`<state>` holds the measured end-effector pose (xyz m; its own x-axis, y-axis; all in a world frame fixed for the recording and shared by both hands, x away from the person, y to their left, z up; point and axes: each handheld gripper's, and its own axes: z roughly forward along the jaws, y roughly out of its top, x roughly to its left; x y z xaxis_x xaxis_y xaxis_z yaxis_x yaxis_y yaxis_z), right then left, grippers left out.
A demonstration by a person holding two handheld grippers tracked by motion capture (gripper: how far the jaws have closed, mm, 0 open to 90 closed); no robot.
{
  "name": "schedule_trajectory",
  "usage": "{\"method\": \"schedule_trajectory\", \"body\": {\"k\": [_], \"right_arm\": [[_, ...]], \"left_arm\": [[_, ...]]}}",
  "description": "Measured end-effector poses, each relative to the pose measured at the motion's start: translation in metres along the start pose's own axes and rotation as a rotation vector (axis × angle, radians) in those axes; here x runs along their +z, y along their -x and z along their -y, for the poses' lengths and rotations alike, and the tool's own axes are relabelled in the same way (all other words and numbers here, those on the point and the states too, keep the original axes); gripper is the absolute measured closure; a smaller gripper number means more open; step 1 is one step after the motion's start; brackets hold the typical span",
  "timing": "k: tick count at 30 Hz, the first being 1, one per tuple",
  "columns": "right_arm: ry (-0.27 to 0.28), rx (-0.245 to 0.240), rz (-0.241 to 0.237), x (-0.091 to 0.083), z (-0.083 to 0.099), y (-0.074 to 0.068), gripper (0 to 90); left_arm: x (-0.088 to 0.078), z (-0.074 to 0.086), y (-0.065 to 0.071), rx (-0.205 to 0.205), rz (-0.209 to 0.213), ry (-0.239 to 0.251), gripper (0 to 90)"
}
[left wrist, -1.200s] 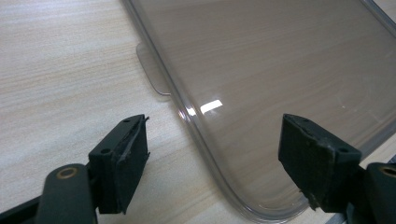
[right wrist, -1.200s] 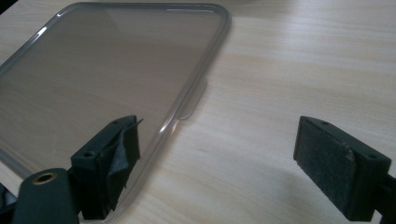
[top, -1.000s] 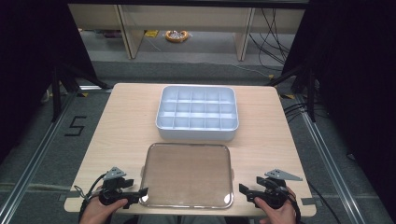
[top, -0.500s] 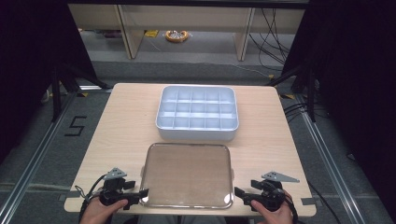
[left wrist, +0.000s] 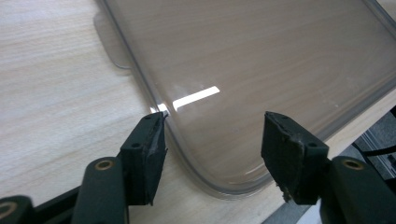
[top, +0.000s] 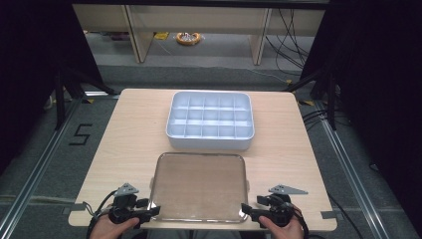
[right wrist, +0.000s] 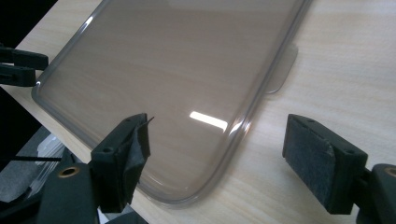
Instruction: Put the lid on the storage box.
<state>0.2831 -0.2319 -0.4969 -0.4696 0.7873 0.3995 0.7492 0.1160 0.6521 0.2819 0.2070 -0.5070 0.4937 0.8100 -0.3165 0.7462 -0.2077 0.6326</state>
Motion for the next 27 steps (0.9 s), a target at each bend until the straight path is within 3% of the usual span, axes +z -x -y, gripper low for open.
{"method": "schedule_trajectory", "body": {"k": [3, 4, 6, 7, 8, 9, 12, 13, 14, 15, 16, 17, 20, 21, 22, 23, 24, 26, 27], "right_arm": [[-0.008, 0.011, -0.004, 0.003, 0.0, 0.0, 24.9], [-0.018, 0.037, 0.004, 0.005, -0.001, -0.001, 25.2], [-0.013, 0.016, -0.003, 0.006, -0.001, 0.001, 25.4], [-0.025, 0.028, -0.009, 0.006, -0.002, 0.0, 25.5], [-0.038, 0.076, -0.001, 0.007, -0.002, -0.003, 25.5], [-0.021, 0.017, -0.001, 0.01, -0.003, 0.002, 25.8], [-0.031, 0.026, -0.001, 0.012, -0.004, 0.001, 26.8], [-0.03, 0.023, 0.0, 0.013, -0.004, 0.001, 29.6], [-0.03, 0.023, 0.0, 0.013, -0.004, 0.001, 29.6], [-0.025, 0.024, -0.004, 0.013, -0.005, 0.002, 32.8], [-0.025, 0.024, -0.004, 0.013, -0.005, 0.002, 32.8], [-0.03, 0.03, -0.002, 0.014, -0.005, 0.004, 34.8], [-0.038, 0.047, 0.0, 0.017, -0.004, 0.007, 38.4], [-0.03, 0.076, -0.005, 0.018, -0.004, 0.005, 39.2], [-0.03, 0.076, -0.005, 0.018, -0.004, 0.005, 39.2], [-0.03, 0.048, -0.008, 0.019, -0.005, 0.008, 41.8], [-0.023, 0.062, -0.012, 0.02, -0.004, 0.008, 40.7], [-0.005, 0.108, -0.009, 0.022, -0.004, 0.008, 40.4], [-0.005, 0.108, -0.009, 0.022, -0.004, 0.008, 40.4]], "left_arm": [[0.002, -0.001, -0.002, -0.015, 0.004, -0.002, 40.6], [0.002, -0.001, -0.005, -0.026, -0.012, -0.006, 40.7], [0.0, -0.003, -0.006, -0.05, -0.016, -0.029, 41.1], [0.003, -0.004, -0.009, -0.025, -0.025, 0.001, 41.3], [0.004, -0.005, -0.01, -0.027, -0.024, -0.003, 41.6], [0.004, -0.006, -0.01, -0.032, -0.023, -0.001, 42.5], [0.005, -0.006, -0.01, -0.035, -0.019, -0.001, 45.0], [0.003, -0.005, -0.006, -0.068, -0.012, -0.03, 45.3], [0.003, -0.005, -0.006, -0.068, -0.012, -0.03, 45.9], [0.004, -0.004, -0.003, -0.096, -0.028, -0.013, 46.5], [0.004, -0.004, -0.003, -0.096, -0.028, -0.013, 47.4], [0.005, -0.005, -0.006, -0.036, -0.022, -0.005, 48.8], [0.005, -0.004, -0.006, -0.024, 0.002, -0.003, 50.9], [0.005, -0.004, -0.006, -0.024, 0.002, -0.003, 51.3], [0.004, -0.004, -0.006, -0.015, -0.001, -0.012, 51.3], [0.006, -0.004, -0.004, -0.03, 0.001, 0.004, 51.4], [0.006, -0.004, -0.006, -0.005, -0.027, 0.001, 51.7], [0.006, -0.004, -0.006, -0.008, -0.027, 0.004, 51.8], [0.006, -0.004, -0.006, -0.008, -0.027, 0.004, 52.1]]}}
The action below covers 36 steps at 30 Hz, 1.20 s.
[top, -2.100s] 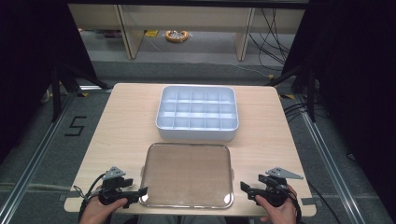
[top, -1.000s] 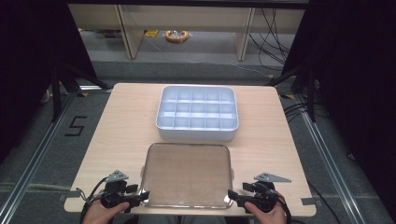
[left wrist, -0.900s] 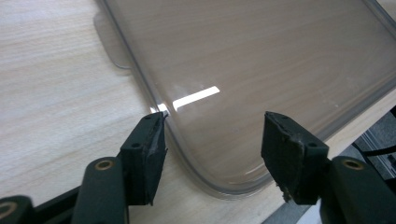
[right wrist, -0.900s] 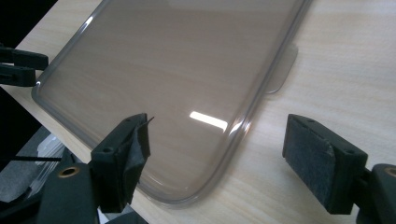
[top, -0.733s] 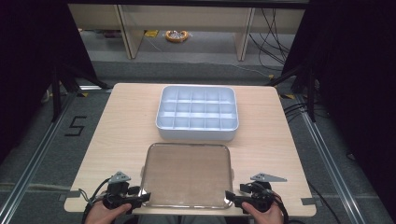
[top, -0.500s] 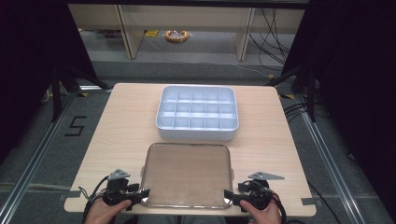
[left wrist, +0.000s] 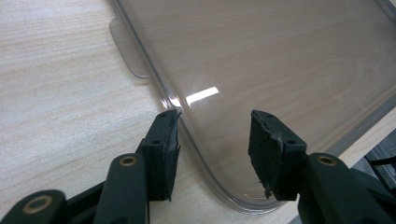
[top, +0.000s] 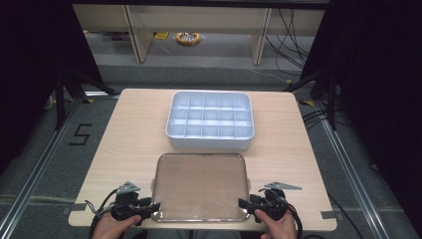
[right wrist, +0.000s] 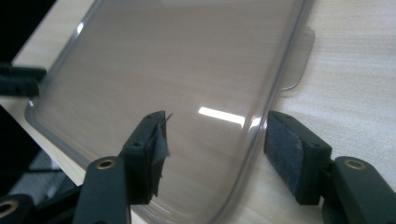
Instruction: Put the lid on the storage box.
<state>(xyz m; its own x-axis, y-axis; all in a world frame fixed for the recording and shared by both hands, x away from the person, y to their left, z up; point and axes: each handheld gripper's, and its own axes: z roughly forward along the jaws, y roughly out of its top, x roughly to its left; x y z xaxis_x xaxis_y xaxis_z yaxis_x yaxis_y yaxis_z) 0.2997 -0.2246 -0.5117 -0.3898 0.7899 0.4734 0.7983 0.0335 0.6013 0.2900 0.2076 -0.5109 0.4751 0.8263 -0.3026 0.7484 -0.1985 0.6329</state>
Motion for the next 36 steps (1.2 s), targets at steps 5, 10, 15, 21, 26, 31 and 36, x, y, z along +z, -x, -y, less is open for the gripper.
{"method": "schedule_trajectory", "body": {"k": [5, 10, 15, 21, 26, 31, 36], "right_arm": [[0.067, 0.169, -0.062, -0.003, 0.008, 0.006, 45.4], [0.087, 0.202, -0.092, -0.004, 0.013, 0.011, 48.4], [0.069, 0.357, -0.168, -0.007, 0.017, 0.01, 55.3], [0.056, 0.276, -0.16, -0.006, 0.014, 0.002, 63.5], [0.067, 0.143, -0.173, -0.008, 0.014, 0.006, 63.2], [0.079, 0.037, -0.193, -0.015, 0.012, 0.0, 63.4], [0.102, -0.021, -0.213, -0.018, 0.009, -0.004, 63.9]], "left_arm": [[-0.003, 0.001, 0.001, 0.008, 0.007, -0.014, 53.2], [-0.004, 0.002, 0.0, 0.023, 0.0, -0.02, 52.6], [-0.004, 0.002, 0.0, 0.03, 0.002, -0.014, 52.9], [-0.002, 0.002, 0.001, 0.042, -0.003, -0.008, 53.0], [-0.002, 0.002, 0.0, 0.035, 0.019, -0.008, 47.7], [-0.002, 0.002, -0.002, 0.033, 0.054, 0.005, 42.3], [-0.002, 0.002, -0.004, 0.012, 0.052, 0.006, 38.0]]}}
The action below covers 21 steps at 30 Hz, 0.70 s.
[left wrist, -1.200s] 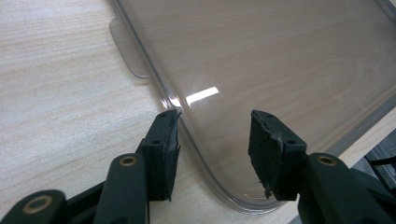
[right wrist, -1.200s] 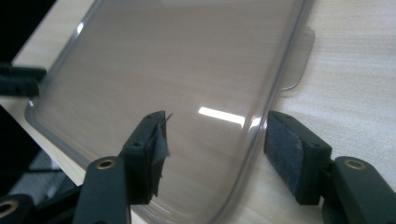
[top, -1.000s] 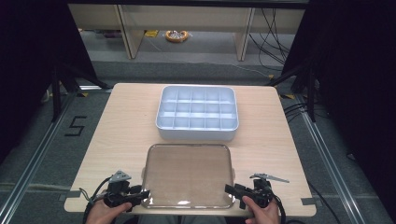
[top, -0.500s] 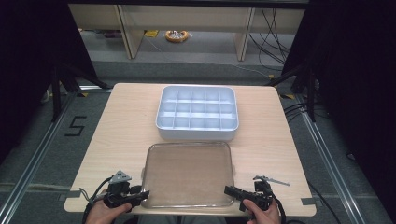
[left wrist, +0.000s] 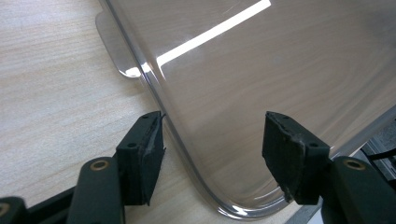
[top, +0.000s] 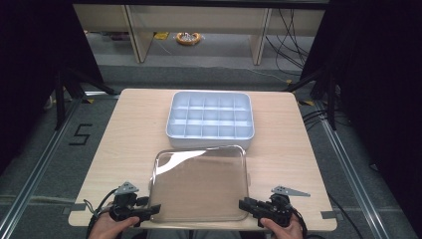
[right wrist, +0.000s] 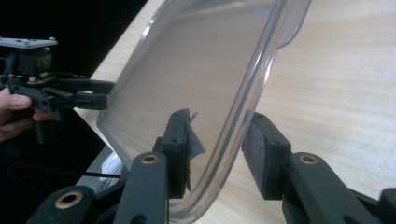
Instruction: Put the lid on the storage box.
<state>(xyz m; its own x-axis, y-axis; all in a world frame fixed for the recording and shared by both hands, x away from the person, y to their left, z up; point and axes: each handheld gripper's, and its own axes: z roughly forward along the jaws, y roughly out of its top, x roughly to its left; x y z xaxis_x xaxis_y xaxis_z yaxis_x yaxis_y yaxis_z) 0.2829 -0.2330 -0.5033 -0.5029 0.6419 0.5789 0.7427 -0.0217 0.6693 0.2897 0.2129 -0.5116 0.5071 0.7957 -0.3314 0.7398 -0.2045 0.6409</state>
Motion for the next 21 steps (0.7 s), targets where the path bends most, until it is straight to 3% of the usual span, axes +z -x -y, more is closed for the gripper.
{"method": "schedule_trajectory", "body": {"k": [3, 6, 9, 10, 11, 12, 14, 16, 17, 19, 21], "right_arm": [[0.011, -0.031, 0.004, 0.0008, -0.0006, 0.0009, 64.2], [-0.009, -0.045, -0.01, 0.0014, -0.0005, -0.0001, 65.6], [-0.026, -0.066, -0.013, 0.0032, -0.0008, -0.0029, 66.2], [-0.029, -0.083, -0.002, 0.0049, -0.0009, -0.0023, 66.3], [-0.037, -0.073, -0.007, 0.0041, -0.0016, -0.0037, 66.3], [-0.043, -0.045, -0.005, 0.0038, -0.0015, -0.006, 66.3], [-0.048, -0.074, 0.01, 0.0036, -0.0022, -0.0033, 66.2], [-0.052, -0.051, 0.017, 0.0031, -0.0018, -0.0042, 66.3], [-0.097, -0.067, 0.091, 0.0009, -0.0032, -0.0056, 68.0], [-0.081, -0.116, 0.12, 0.0029, -0.0031, -0.0016, 68.3], [-0.087, -0.088, 0.116, 0.0028, -0.0028, -0.006, 68.3]], "left_arm": [[0.0001, -0.0005, -0.0011, -0.009, 0.011, 0.004, 34.9], [-0.0001, -0.0021, -0.0046, -0.036, 0.014, 0.005, 32.6], [-0.0012, -0.002, -0.0058, -0.036, 0.023, -0.003, 31.6], [-0.0004, -0.0023, -0.0057, -0.068, 0.031, 0.012, 31.6], [-0.0001, -0.002, -0.0057, -0.089, 0.031, 0.024, 32.7], [-0.0003, -0.0018, -0.006, -0.082, 0.018, 0.029, 36.9], [-0.0014, -0.0016, -0.0083, -0.101, 0.031, 0.036, 42.4], [-0.0026, -0.0017, -0.0092, -0.099, 0.029, 0.044, 48.3], [-0.0052, -0.0019, -0.0097, -0.098, 0.031, 0.068, 52.9], [-0.0067, -0.0023, -0.008, -0.087, 0.024, 0.086, 55.0], [-0.0078, -0.0023, -0.0076, -0.087, 0.013, 0.091, 55.9]]}}
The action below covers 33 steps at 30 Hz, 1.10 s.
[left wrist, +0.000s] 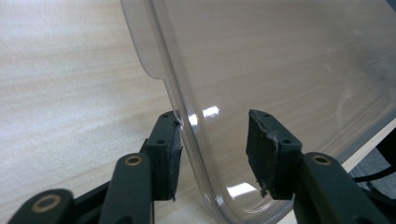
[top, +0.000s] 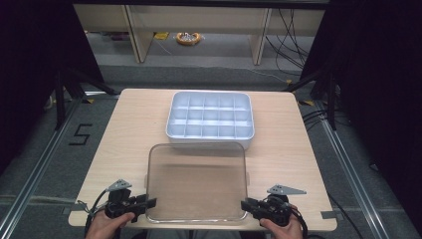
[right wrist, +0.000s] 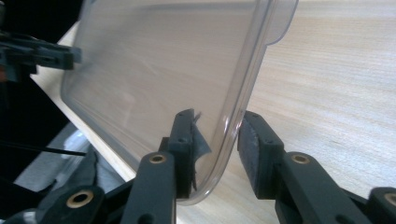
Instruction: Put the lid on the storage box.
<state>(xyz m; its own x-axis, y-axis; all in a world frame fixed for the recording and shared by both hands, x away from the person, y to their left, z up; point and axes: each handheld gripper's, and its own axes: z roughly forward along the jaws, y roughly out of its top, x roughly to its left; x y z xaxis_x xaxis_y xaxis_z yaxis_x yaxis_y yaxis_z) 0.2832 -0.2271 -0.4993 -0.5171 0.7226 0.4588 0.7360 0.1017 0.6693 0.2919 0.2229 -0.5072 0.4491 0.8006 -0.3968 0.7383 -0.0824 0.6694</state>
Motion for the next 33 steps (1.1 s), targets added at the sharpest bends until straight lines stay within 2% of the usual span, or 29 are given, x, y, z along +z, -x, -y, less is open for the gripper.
{"method": "schedule_trajectory", "body": {"k": [1, 3, 5, 6, 7, 8, 10, 11, 12, 13, 14, 15, 16, 18, 19, 20, 21, 25, 26, 27, 28, 29, 30, 31, 32, 33], "right_arm": [[-0.016, -0.038, 0.01, -0.001, -0.001, 0.0, 68.5], [-0.014, -0.042, 0.016, 0.0, -0.002, -0.001, 69.9], [-0.007, -0.038, 0.026, 0.0, -0.001, -0.001, 70.5], [-0.024, -0.003, 0.021, -0.002, -0.001, -0.005, 70.5], [-0.024, -0.003, 0.021, -0.002, -0.001, -0.005, 70.5], [-0.006, -0.046, 0.032, -0.002, -0.002, -0.003, 70.8], [-0.003, -0.002, 0.006, -0.002, -0.001, -0.006, 71.0], [0.004, -0.036, 0.02, -0.002, -0.002, -0.004, 71.1], [0.004, -0.036, 0.02, -0.002, -0.002, -0.004, 71.1], [0.014, -0.015, 0.02, -0.003, -0.002, -0.007, 71.2], [0.018, -0.05, 0.036, -0.004, -0.004, -0.006, 71.9], [0.018, -0.05, 0.036, -0.004, -0.004, -0.006, 71.9], [0.017, -0.027, 0.04, -0.005, -0.004, -0.009, 72.0], [0.019, -0.069, 0.074, -0.009, -0.008, -0.01, 72.5], [0.019, -0.069, 0.074, -0.009, -0.008, -0.01, 72.5], [0.016, -0.028, 0.062, -0.008, -0.008, -0.012, 73.1], [0.013, -0.055, 0.07, -0.008, -0.01, -0.01, 73.1], [0.013, -0.056, 0.095, -0.005, -0.013, -0.007, 72.9], [0.025, -0.061, 0.084, -0.005, -0.014, -0.007, 72.9], [0.011, -0.028, 0.096, -0.006, -0.015, -0.009, 72.9], [0.031, -0.032, 0.102, -0.006, -0.017, -0.008, 72.8], [0.034, -0.055, 0.095, -0.006, -0.019, -0.005, 72.8], [0.034, -0.055, 0.095, -0.006, -0.019, -0.005, 72.8], [0.033, -0.036, 0.105, -0.008, -0.021, -0.007, 72.6], [0.044, -0.042, 0.094, -0.009, -0.023, -0.007, 72.5], [0.048, -0.018, 0.097, -0.008, -0.026, -0.008, 72.2]], "left_arm": [[-0.001, 0.0, 0.0, -0.002, 0.0, 0.008, 55.9], [-0.004, -0.001, -0.002, -0.02, 0.002, 0.023, 59.3], [-0.005, -0.001, -0.003, -0.011, 0.002, 0.022, 60.4], [-0.005, -0.001, -0.003, -0.011, 0.002, 0.027, 60.8], [-0.005, -0.001, -0.002, -0.01, 0.003, 0.029, 60.8], [-0.006, -0.001, -0.002, -0.007, 0.0, 0.027, 60.9], [-0.006, -0.002, -0.001, -0.01, -0.002, 0.031, 61.3], [-0.007, -0.002, -0.001, -0.01, -0.002, 0.03, 61.5], [-0.007, -0.002, -0.001, -0.01, -0.002, 0.03, 61.7], [-0.007, -0.002, 0.0, -0.01, -0.006, 0.036, 61.7], [-0.009, -0.003, 0.001, -0.005, -0.002, 0.05, 62.3], [-0.009, -0.003, 0.001, -0.005, -0.002, 0.05, 62.9], [-0.01, -0.004, 0.001, -0.003, 0.002, 0.06, 62.9], [-0.013, -0.008, 0.005, 0.015, -0.003, 0.084, 64.6], [-0.013, -0.008, 0.005, 0.015, -0.003, 0.084, 64.8], [-0.013, -0.009, 0.006, 0.016, -0.007, 0.092, 65.2], [-0.013, -0.01, 0.006, 0.017, -0.007, 0.099, 65.5], [-0.014, -0.015, 0.008, 0.023, -0.016, 0.108, 65.4], [-0.014, -0.017, 0.009, 0.026, -0.013, 0.114, 65.5], [-0.014, -0.017, 0.009, 0.026, -0.013, 0.114, 65.6], [-0.014, -0.018, 0.01, 0.028, -0.014, 0.116, 65.8], [-0.014, -0.02, 0.011, 0.022, -0.02, 0.132, 65.8], [-0.014, -0.02, 0.011, 0.022, -0.02, 0.132, 65.9], [-0.012, -0.022, 0.011, 0.02, -0.014, 0.142, 65.9], [-0.013, -0.024, 0.01, 0.026, -0.011, 0.126, 65.9], [-0.011, -0.027, 0.01, 0.027, -0.017, 0.121, 65.7]]}}
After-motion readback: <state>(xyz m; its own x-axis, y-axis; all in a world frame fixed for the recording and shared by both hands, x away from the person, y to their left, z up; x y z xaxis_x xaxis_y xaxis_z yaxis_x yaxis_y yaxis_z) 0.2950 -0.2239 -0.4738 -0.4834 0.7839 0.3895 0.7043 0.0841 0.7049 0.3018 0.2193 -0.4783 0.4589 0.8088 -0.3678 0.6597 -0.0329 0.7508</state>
